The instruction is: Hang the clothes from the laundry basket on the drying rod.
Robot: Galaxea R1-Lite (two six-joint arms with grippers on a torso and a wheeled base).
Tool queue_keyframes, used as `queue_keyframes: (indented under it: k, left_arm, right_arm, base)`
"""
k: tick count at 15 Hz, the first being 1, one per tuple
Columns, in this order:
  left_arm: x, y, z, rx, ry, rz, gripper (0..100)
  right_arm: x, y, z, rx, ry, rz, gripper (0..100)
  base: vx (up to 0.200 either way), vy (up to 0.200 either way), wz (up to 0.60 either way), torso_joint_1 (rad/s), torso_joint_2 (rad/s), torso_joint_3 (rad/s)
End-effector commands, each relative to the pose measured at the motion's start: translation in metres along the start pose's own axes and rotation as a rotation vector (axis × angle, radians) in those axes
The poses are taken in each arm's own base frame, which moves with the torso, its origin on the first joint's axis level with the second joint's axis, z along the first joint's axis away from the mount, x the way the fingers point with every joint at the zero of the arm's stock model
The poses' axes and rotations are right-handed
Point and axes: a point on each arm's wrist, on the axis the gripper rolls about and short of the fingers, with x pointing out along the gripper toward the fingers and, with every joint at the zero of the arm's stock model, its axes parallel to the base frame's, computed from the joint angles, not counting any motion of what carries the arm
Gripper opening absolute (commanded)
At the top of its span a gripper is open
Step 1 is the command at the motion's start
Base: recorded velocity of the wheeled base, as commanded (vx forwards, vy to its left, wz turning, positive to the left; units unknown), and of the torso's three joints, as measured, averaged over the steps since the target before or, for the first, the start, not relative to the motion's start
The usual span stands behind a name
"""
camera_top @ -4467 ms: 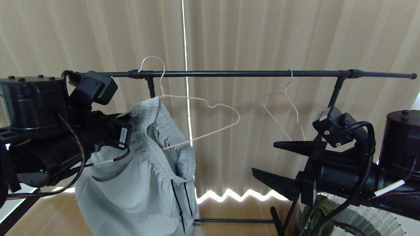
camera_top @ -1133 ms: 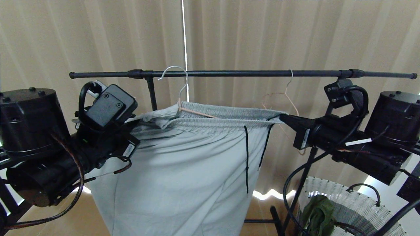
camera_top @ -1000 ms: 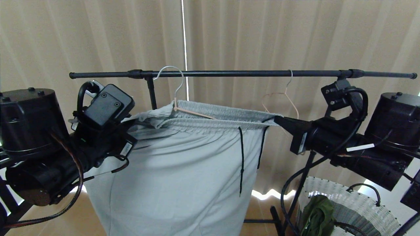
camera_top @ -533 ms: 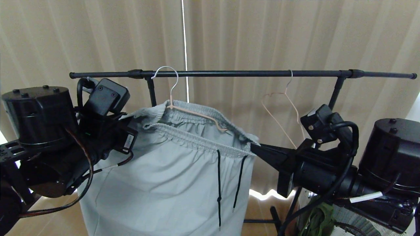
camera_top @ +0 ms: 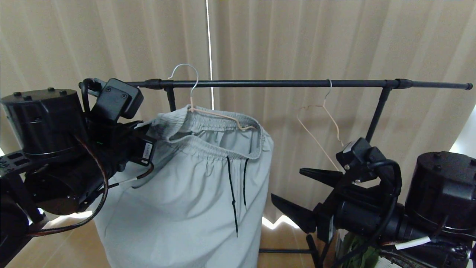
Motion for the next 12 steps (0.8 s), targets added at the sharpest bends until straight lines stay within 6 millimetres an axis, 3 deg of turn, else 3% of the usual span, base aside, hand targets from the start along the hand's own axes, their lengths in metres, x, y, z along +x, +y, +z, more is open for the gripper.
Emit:
queue_keyframes:
  k: [1, 4, 9, 12]
  left_arm:
    - [0.001, 0.000, 0.000, -0.001, -0.001, -0.001, 0]
    - [-0.001, -0.002, 0.001, 0.008, -0.005, -0.009, 0]
    - [-0.012, -0.018, 0.005, 0.020, -0.035, -0.084, 0]
    - [-0.024, -0.025, 0.013, 0.017, -0.082, -0.132, 0]
  right_arm:
    - [-0.003, -0.002, -0.004, -0.024, 0.013, -0.006, 100]
    - [-0.002, -0.016, 0.012, -0.118, -0.045, -0.065, 100]
    - [0.015, -0.016, 0.052, -0.220, -0.158, -0.077, 100]
    - [0.027, -0.016, 0.061, -0.289, -0.178, -0.086, 100]
  base:
    - [0.000, 0.000, 0.00, 0.000, 0.00, 0.000]
    - [0.000, 0.000, 0.00, 0.000, 0.00, 0.000]
    - [0.000, 0.000, 0.00, 0.000, 0.00, 0.000]
    - [0.000, 0.000, 0.00, 0.000, 0.00, 0.000]
